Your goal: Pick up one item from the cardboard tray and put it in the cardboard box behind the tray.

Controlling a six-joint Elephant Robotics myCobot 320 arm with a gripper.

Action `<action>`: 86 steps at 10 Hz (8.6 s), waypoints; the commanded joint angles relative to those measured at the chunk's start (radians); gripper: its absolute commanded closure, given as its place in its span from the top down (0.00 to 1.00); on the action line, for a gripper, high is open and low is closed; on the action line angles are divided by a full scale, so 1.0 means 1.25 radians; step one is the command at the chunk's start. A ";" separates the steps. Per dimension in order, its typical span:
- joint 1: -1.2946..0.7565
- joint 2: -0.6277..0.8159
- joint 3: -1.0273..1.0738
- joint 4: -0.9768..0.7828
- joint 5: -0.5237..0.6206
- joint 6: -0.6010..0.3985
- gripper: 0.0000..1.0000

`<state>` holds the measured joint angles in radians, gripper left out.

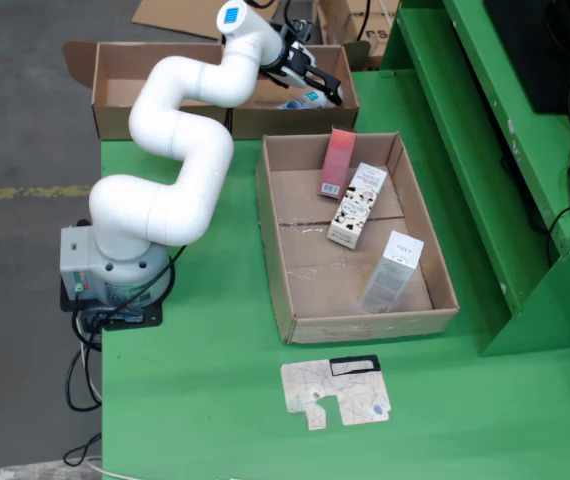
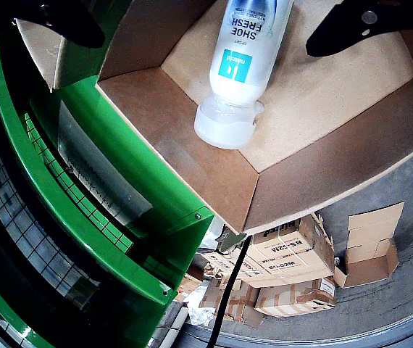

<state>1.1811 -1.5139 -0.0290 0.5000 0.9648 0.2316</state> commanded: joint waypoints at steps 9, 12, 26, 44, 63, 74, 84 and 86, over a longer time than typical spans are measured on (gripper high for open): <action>0.011 0.042 0.023 0.009 -0.010 0.000 1.00; 0.007 0.068 0.023 0.009 -0.010 0.000 1.00; -0.017 0.155 0.023 0.010 -0.009 -0.002 1.00; -0.036 0.217 0.023 0.010 -0.010 -0.002 1.00; 0.035 0.280 0.023 0.009 -0.010 0.036 1.00; 0.056 0.309 0.023 0.010 -0.009 0.380 1.00; 0.057 0.311 0.023 0.010 -0.009 0.359 1.00; 0.057 0.311 0.023 0.009 -0.010 0.353 1.00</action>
<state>1.2455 -1.1795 -0.0260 0.5000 0.9632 0.6749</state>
